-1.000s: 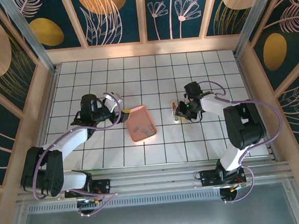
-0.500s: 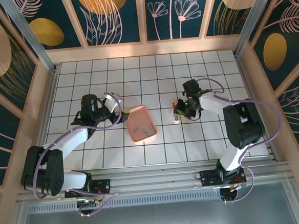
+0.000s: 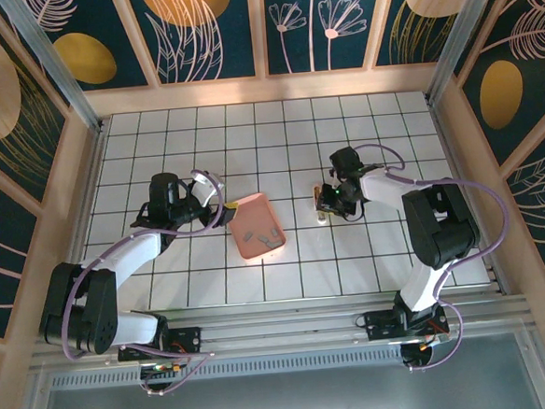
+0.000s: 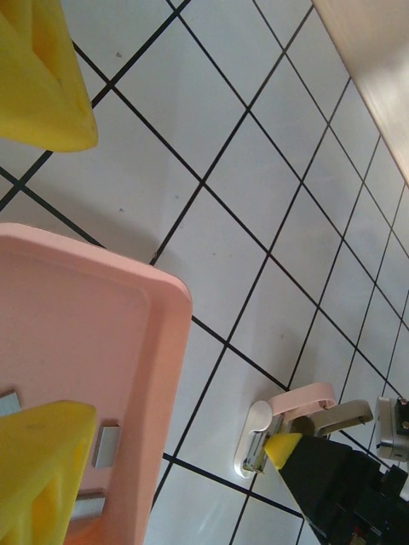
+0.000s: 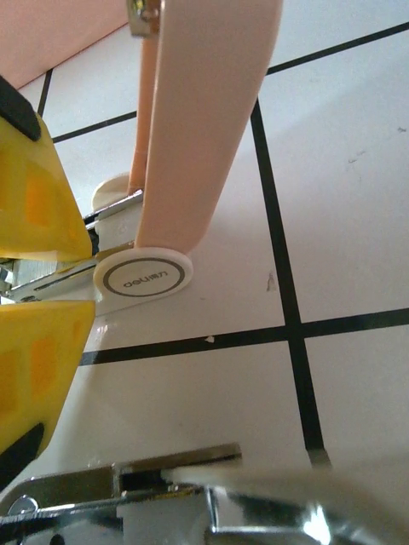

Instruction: Load the staples into the stapler

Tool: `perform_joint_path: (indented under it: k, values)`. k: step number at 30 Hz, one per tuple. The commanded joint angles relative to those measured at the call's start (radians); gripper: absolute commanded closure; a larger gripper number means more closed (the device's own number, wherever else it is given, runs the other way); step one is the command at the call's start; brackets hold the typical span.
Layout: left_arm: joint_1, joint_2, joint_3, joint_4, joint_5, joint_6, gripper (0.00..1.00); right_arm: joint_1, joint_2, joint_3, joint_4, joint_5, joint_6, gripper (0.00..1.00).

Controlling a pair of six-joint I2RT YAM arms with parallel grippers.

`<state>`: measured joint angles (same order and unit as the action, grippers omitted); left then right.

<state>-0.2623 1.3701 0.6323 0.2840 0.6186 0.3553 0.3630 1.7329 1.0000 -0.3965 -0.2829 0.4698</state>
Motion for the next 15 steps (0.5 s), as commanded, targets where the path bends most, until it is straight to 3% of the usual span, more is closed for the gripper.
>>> perform_joint_path:
  k: [1,8,15]
  values:
    - [-0.004,0.007,0.026,-0.010,0.004,0.020,0.24,0.009,0.042,0.002,-0.029,0.037,-0.023,0.82]
    - [-0.004,0.008,0.026,-0.012,0.003,0.024,0.24,0.020,0.024,0.015,-0.045,0.074,-0.031,0.82]
    - [-0.005,0.011,0.022,0.038,-0.017,-0.069,0.24,0.024,-0.165,-0.027,0.055,0.144,-0.001,0.74]
